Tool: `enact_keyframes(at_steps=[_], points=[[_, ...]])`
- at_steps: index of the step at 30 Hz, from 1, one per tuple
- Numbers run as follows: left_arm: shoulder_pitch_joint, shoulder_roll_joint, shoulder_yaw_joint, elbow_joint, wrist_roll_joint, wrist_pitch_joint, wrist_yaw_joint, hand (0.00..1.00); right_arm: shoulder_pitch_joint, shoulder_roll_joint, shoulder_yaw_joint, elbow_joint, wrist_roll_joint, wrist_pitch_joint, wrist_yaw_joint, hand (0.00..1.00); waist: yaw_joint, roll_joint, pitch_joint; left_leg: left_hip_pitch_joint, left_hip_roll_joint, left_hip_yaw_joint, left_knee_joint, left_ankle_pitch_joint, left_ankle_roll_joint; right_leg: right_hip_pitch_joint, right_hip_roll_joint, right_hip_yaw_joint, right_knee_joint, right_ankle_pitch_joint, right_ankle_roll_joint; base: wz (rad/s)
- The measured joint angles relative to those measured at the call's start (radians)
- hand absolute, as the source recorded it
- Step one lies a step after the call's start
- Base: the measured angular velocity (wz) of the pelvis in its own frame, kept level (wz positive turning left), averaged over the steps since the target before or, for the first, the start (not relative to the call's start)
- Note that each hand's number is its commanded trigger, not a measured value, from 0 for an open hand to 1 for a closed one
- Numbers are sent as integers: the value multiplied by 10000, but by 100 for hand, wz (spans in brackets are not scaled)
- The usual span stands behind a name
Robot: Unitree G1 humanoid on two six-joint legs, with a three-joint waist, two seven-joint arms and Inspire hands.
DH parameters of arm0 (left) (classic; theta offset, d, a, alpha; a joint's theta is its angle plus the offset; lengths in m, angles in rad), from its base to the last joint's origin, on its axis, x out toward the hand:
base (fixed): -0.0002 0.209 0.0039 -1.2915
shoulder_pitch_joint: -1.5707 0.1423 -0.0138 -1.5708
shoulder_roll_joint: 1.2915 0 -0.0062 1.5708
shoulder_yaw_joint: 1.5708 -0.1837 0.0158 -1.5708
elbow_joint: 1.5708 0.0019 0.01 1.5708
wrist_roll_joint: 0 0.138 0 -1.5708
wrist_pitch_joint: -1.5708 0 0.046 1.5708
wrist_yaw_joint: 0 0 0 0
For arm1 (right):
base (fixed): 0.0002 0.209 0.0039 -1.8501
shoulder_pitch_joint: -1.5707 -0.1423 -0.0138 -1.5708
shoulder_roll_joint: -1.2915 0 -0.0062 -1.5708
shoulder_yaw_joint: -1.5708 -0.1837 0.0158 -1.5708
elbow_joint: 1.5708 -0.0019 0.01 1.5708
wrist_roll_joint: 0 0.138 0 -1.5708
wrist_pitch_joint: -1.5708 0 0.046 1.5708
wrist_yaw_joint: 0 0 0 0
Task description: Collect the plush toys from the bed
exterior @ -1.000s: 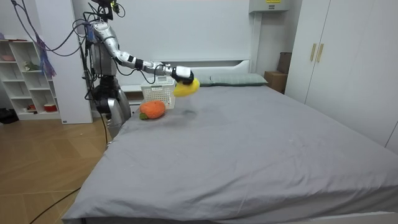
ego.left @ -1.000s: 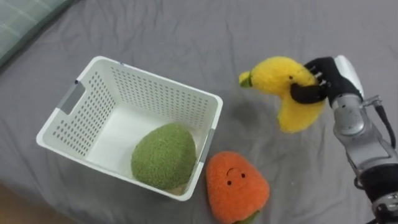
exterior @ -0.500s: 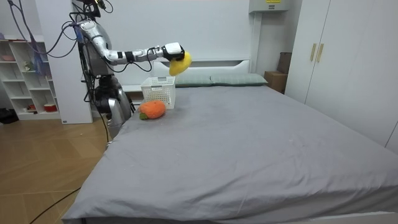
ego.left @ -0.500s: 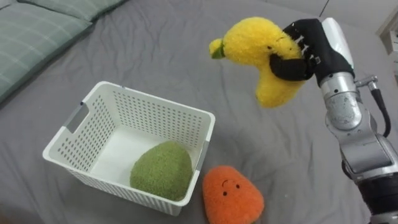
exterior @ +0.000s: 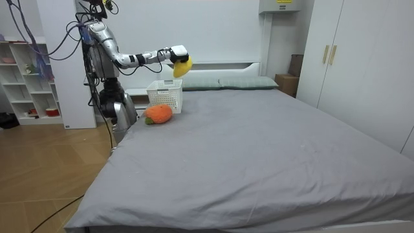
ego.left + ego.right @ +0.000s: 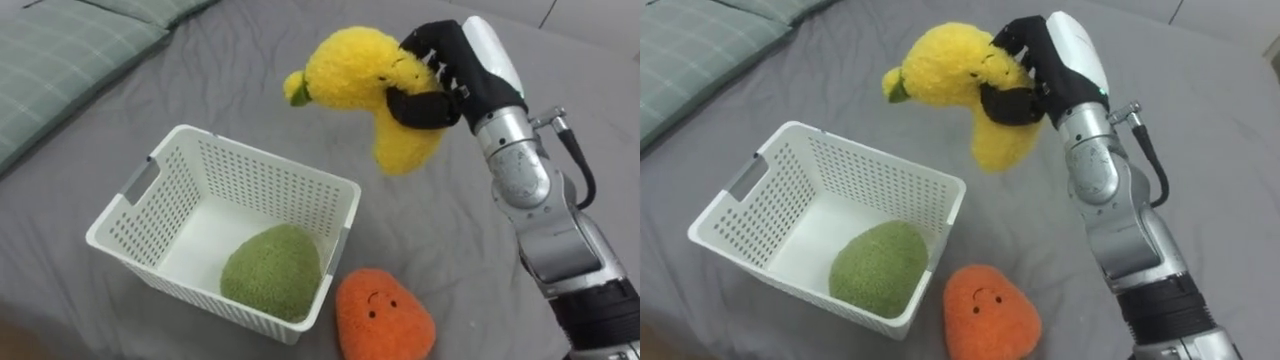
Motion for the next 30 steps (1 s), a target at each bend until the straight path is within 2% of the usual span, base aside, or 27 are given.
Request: enact_keyframes(at_steps=[2, 6, 7, 8, 9, 11, 13, 15, 16, 17, 20, 22, 30], points=[[-19, -80, 13, -2, 15, 2, 1, 0, -11, 17, 224, -44, -9, 104, 0, 100, 83, -4, -3, -23, -35, -151, 27, 4, 3, 40, -31, -236, -1, 0, 1, 17], [-35, -140, 78, -5, 29, 41, -4, 0, -25, 295, 399, -43, -24, 318, 2, 100, 306, -51, -8, -10, -118, -419, 55, 5, 7, 272, -58, -544, -147, 9, 20, 19], [-31, -140, 84, -16, 128, 73, -3, 0, -26, 379, 405, -43, -18, 372, 2, 97, 337, -65, -8, -19, -133, -502, 69, 6, 8, 321, -64, -641, -155, 10, 22, 21], [-30, -141, 90, -16, 143, 92, -1, 0, -31, 429, 417, -43, -40, 386, 2, 90, 398, -68, -9, -27, -144, -560, 84, 6, 8, 337, -65, -671, -153, 10, 22, 20], [-40, -141, 91, -15, 174, 133, 8, 0, -39, 468, 503, -41, -97, 390, -14, 72, 457, -80, -8, -34, -159, -647, 101, 7, 7, 360, -65, -678, -151, 12, 26, 18], [-33, -145, 90, -15, 208, 170, 16, 0, -38, 452, 759, -9, -95, 396, -12, 62, 610, -83, -5, 15, -168, -723, 140, 9, 2, 465, -59, -701, -163, 13, 28, 17], [-6, -166, 95, -13, 218, 190, 18, 0, -50, 486, 1113, -9, -114, 396, 8, 45, 748, -91, -4, 6, -193, -863, 229, 20, -14, 556, -52, -729, -166, 12, 29, 18], [22, -198, 131, -12, 227, 200, 17, 0, -50, 668, 1208, -10, -144, 436, 59, 7, 873, -110, -15, -19, -206, -928, 258, 41, -28, 562, -47, -718, -158, 8, 33, 10], [35, -214, 188, -12, 227, 206, 16, 0, -51, 736, 1220, -10, -145, 464, 96, 0, 914, -124, -23, -30, -216, -956, 260, 55, -28, 561, -49, -719, -158, 5, 35, 12], [72, -242, 311, -11, 219, 221, 12, 0, -50, 881, 1256, -8, -142, 542, 119, 0, 1017, -156, -46, -48, -236, -1008, 270, 74, -27, 563, -56, -714, -157, -6, 42, 16], [95, -250, 389, -18, 226, 302, -30, 0, -50, 986, 1296, 4, -131, 609, 264, 0, 1117, -224, -80, -158, -328, -1310, 410, 106, -19, 607, -67, -674, -156, -7, 48, 31], [195, -250, 532, -116, 585, 428, -45, 0, -50, 1000, 1308, 79, -182, 614, 391, 0, 1206, -274, -49, -172, -362, -1453, 434, 136, -29, 642, -63, -695, -161, -5, 51, 22], [576, -320, 708, -596, 1416, 835, -50, 0, -50, 999, 1308, 122, -200, 817, 520, 0, 1300, -315, -33, -284, -457, -1747, 450, 203, -101, 670, -69, -722, -170, -33, 65, 10]])
